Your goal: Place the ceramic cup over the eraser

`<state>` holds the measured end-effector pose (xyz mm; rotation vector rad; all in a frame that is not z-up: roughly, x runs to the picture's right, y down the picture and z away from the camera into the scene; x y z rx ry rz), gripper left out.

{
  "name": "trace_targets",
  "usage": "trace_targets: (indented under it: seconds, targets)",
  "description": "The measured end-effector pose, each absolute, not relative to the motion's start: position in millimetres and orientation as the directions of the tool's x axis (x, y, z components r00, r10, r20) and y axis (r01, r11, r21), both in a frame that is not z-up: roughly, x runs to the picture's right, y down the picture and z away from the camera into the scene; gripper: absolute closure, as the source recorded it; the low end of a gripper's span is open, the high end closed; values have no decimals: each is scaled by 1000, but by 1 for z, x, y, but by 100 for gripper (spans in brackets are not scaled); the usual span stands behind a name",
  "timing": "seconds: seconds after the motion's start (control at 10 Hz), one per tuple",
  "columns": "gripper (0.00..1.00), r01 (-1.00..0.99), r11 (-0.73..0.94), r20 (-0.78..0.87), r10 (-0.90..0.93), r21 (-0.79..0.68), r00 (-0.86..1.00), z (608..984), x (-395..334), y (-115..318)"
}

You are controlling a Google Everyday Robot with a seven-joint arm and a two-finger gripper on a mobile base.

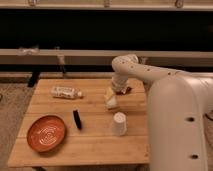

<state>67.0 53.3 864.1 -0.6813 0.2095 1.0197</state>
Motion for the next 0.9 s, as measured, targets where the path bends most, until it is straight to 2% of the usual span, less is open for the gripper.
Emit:
trace_targets:
  seconds: [0.2, 0.5, 0.9]
  targets:
    - [20, -848, 345, -463, 722, -401, 513, 826, 72, 78]
    - [20, -843, 362, -466, 711, -399, 526, 792, 60, 107]
    - [20, -838, 369, -493, 684, -402, 538, 773, 58, 142]
